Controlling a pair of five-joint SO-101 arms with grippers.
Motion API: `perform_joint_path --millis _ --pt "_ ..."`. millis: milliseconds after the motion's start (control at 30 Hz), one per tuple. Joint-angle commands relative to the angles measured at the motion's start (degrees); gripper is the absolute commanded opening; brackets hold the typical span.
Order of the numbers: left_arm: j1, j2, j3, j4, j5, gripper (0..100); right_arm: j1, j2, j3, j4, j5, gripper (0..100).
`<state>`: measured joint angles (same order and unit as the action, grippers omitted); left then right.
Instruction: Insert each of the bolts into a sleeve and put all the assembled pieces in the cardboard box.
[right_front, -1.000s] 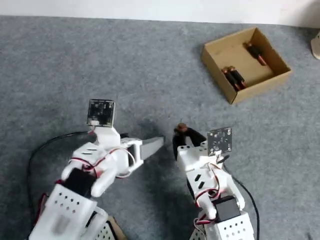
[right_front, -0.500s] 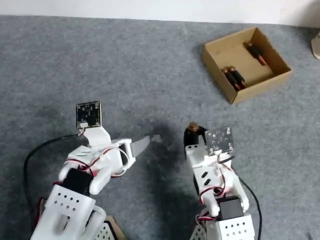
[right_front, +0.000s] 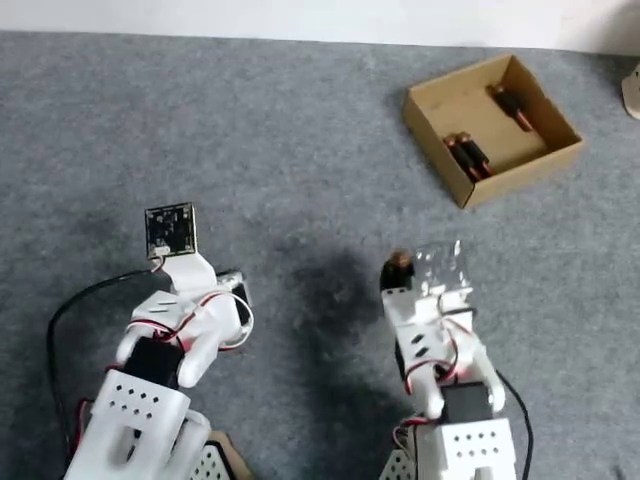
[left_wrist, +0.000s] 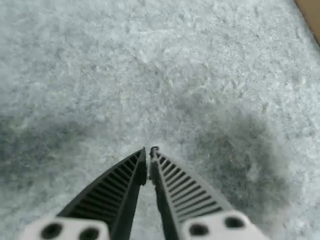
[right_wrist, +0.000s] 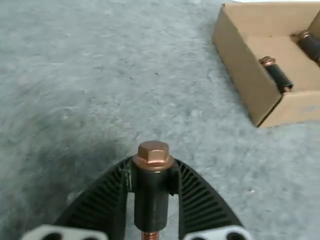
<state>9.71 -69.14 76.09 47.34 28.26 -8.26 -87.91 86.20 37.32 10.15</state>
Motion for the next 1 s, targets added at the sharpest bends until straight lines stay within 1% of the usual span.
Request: perform_joint_path --millis 0,100,167,267,367,433,500,633,667,733,767,867,967 --pt "-2.1 -0.8 -0.5 -1.8 -0.7 1 2.1 11.7 -11.7 -5.4 1.9 0.5" --pt "-3.5 -0.8 0.6 -3.3 -0.7 1 2.6 20.5 -14.7 -13.6 8.5 0.5" --pt "-3.6 -0.8 2.4 -6.2 -0.7 1 3.8 25.8 -15.2 -19.6 10.2 0.5" --pt "-3.2 -0.8 5.8 -11.5 -0.7 1 5.4 33.6 -16.6 -25.9 12.5 0.5" --pt "-3.2 -0.8 8.7 -16.5 -0.7 1 7.0 41.9 -22.7 -28.4 15.0 0.5" --pt "-3.2 -0.8 9.7 -18.1 -2.7 1 8.5 47.4 -28.1 -28.5 15.2 0.5" --pt "-3.2 -0.8 10.2 -18.3 -5.1 1 9.5 52.8 -33.9 -28.5 15.2 0.5" --pt "-3.2 -0.8 10.2 -18.3 -5.7 1 11.3 63.1 -45.8 -28.5 15.3 0.5" --pt "-3.2 -0.8 10.2 -18.3 -5.8 1 11.5 65.7 -48.7 -28.5 15.9 0.5" --pt "-3.2 -0.7 10.2 -18.3 -5.8 1 11.9 70.9 -54.2 -28.6 19.6 0.5" --pt "-3.3 -0.7 10.2 -18.3 -5.9 1 12.0 73.5 -56.6 -29.8 21.0 0.5" --pt "-3.5 -0.7 10.2 -18.3 -5.9 1 12.3 81.3 -62.0 -37.8 24.8 0.5" --pt "-3.3 -0.5 10.2 -18.3 -5.9 1 12.3 88.9 -65.5 -44.0 30.2 0.5"
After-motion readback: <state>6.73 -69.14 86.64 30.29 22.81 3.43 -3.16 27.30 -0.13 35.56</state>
